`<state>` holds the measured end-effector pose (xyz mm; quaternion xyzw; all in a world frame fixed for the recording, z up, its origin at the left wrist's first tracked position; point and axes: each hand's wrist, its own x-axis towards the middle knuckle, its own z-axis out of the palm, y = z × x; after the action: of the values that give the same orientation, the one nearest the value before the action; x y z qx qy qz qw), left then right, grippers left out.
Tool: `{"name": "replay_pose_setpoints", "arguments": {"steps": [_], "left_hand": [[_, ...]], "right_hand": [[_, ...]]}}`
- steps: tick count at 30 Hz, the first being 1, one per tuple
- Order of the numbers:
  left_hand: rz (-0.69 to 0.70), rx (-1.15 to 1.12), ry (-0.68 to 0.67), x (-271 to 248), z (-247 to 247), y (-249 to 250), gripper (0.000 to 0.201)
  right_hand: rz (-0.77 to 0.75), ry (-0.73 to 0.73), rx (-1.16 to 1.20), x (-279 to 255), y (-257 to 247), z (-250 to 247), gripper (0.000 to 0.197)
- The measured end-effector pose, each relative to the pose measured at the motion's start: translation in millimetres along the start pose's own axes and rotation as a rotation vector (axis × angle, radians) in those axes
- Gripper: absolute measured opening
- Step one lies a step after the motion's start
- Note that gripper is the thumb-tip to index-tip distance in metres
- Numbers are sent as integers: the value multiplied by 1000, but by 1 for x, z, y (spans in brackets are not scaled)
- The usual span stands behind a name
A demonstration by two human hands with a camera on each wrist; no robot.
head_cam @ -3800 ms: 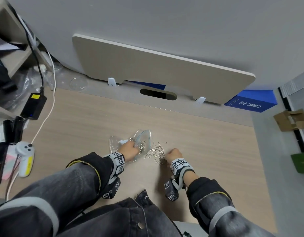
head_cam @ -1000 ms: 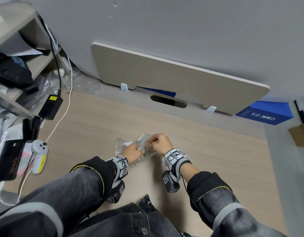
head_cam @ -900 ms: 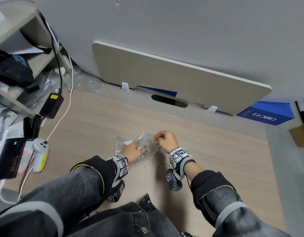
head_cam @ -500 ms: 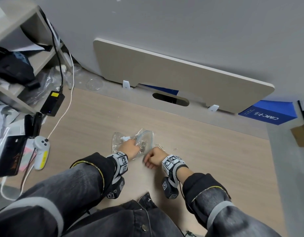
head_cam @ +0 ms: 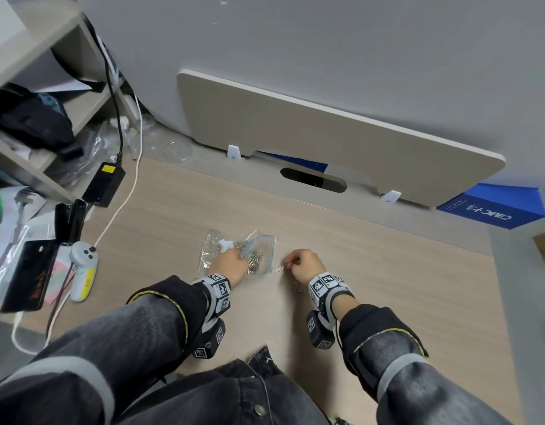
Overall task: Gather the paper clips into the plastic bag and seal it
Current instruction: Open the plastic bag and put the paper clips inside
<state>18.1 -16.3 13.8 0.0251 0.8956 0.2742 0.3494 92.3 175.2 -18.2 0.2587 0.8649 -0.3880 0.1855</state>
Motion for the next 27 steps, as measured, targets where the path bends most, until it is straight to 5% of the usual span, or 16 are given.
{"name": "replay_pose_setpoints", "arguments": {"steps": [8,20,27], "left_hand": [[-29,-58,2,4,-2,-5,17],[-24,-62,-58,2,10,1,25],[-11,-68,-82,2,18,9,25]], "right_hand": [[-302,-148,-531,-11,-24,20,36],[-99,-64,-487,-17,13,-20,48],[-148,-122,-525,-30,28,-14,47]]}}
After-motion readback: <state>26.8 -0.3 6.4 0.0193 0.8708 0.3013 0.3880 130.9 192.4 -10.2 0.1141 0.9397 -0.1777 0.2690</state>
